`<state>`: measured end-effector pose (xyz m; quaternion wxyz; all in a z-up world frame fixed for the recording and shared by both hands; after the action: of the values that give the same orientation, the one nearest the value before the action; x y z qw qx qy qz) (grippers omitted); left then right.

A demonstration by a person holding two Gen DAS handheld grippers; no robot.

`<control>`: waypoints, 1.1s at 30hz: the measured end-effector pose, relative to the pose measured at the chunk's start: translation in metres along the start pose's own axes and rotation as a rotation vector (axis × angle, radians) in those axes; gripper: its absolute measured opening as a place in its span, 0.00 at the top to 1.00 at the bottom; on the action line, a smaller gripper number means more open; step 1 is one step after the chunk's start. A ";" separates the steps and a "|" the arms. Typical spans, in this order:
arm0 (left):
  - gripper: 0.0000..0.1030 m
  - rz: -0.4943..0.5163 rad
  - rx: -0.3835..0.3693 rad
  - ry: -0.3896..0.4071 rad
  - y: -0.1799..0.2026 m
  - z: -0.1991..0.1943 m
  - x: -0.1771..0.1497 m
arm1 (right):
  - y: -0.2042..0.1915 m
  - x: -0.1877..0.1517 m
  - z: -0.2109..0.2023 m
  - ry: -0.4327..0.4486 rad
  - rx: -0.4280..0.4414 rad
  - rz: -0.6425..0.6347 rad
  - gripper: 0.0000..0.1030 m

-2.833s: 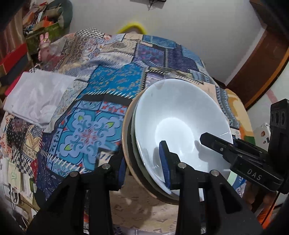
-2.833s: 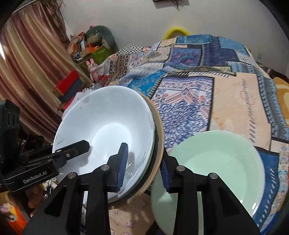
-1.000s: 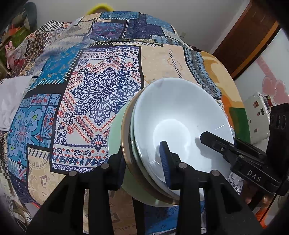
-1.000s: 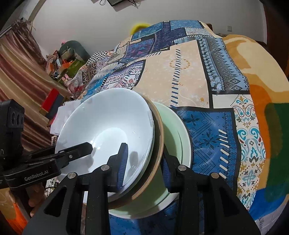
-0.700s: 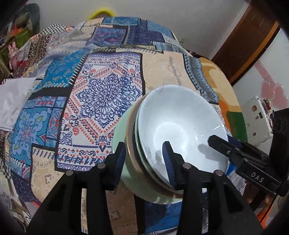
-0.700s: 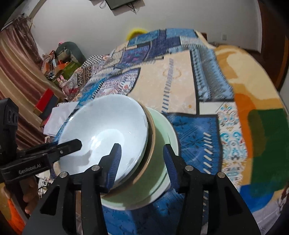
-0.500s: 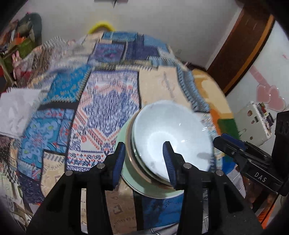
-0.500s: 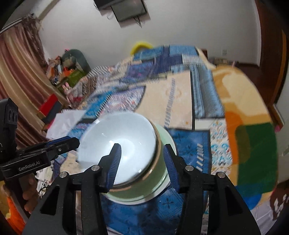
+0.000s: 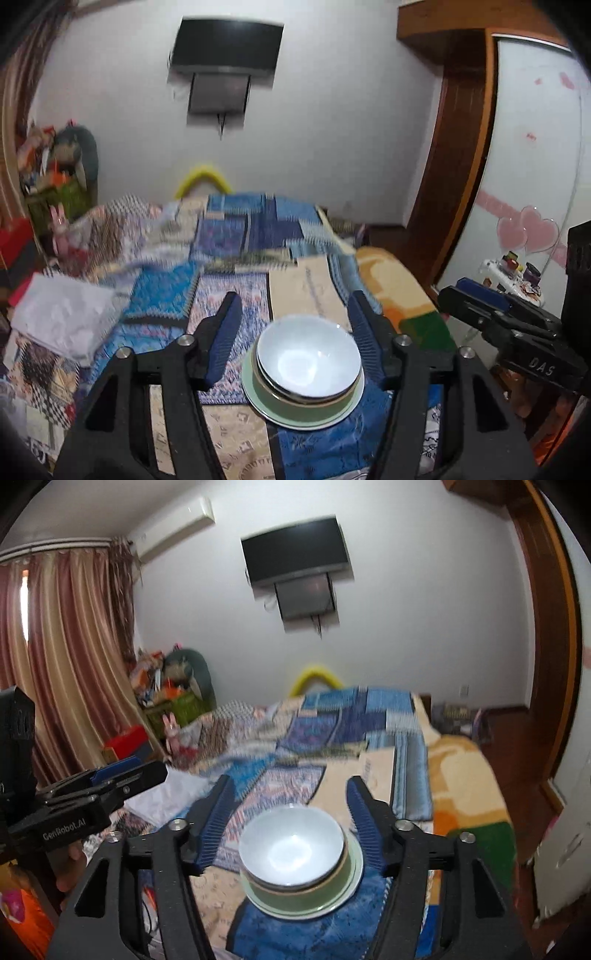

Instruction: Organize plates and bowls

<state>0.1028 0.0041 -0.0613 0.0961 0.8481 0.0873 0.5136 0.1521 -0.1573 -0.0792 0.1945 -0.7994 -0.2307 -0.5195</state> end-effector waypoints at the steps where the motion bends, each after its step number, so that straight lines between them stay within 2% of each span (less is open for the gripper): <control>1: 0.33 0.010 0.001 0.023 0.002 -0.007 0.003 | -0.001 0.003 -0.004 0.018 -0.004 -0.006 0.37; 4: 0.20 0.023 0.010 0.078 0.006 -0.027 0.008 | -0.006 0.011 -0.017 0.065 -0.014 -0.028 0.30; 8: 0.10 0.033 0.004 0.129 0.011 -0.044 0.011 | -0.010 0.018 -0.025 0.107 -0.024 -0.043 0.19; 12: 0.02 0.043 0.008 0.175 0.012 -0.056 0.014 | -0.012 0.020 -0.030 0.133 -0.036 -0.058 0.13; 14: 0.01 0.046 0.008 0.194 0.012 -0.060 0.016 | -0.013 0.021 -0.031 0.141 -0.041 -0.060 0.04; 16: 0.00 0.047 0.007 0.207 0.012 -0.062 0.017 | -0.013 0.021 -0.033 0.155 -0.051 -0.056 0.00; 33: 0.00 0.046 0.001 0.208 0.013 -0.062 0.016 | -0.012 0.021 -0.037 0.162 -0.061 -0.062 0.00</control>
<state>0.0558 0.0004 -0.0167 0.0742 0.7920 0.0776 0.6010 0.1254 -0.1638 -0.0446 0.1719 -0.7529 -0.2227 -0.5950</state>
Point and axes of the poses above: each gripper's, at about its wrist camera, not at the fingertips, and z roughly the way its jaws point, y to its right, x to its top, the point moved 9 cm from there along z, roughly the way its jaws point, and after that the axes turned 7 degrees about -z, right-handed, at the moved point
